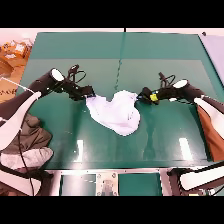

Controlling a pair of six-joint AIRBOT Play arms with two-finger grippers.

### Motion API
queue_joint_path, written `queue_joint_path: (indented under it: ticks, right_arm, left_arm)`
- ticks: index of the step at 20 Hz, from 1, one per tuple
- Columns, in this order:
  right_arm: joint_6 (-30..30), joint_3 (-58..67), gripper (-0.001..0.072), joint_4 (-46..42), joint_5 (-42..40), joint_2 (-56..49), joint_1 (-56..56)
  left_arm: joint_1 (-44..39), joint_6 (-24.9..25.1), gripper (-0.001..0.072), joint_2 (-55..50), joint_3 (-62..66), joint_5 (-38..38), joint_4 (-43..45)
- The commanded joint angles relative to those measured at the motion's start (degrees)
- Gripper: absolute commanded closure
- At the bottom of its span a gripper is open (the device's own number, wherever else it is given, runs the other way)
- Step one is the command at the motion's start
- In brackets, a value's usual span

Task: Fold the shirts.

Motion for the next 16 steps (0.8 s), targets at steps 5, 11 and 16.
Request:
queue_joint_path:
  ticks: [5, 11, 16]
  right_arm:
    - [-4.96, 6.43, 0.0700, 2.89, 0.42, -6.84, 1.53]
    - [-6.01, 12.72, 0.0701, 2.60, 10.51, -0.90, -9.55]
    - [-6.47, 18.14, 0.0701, 2.56, 13.94, 15.10, -17.18]
  left_arm:
    - [-0.68, 2.86, 0.0678, -0.68, 0.33, -3.96, -3.41]
    - [0.87, -0.24, 0.0679, -0.55, 10.99, -17.38, 0.07]
    - [0.87, -4.39, 0.0679, 0.70, 27.71, -26.91, 0.17]
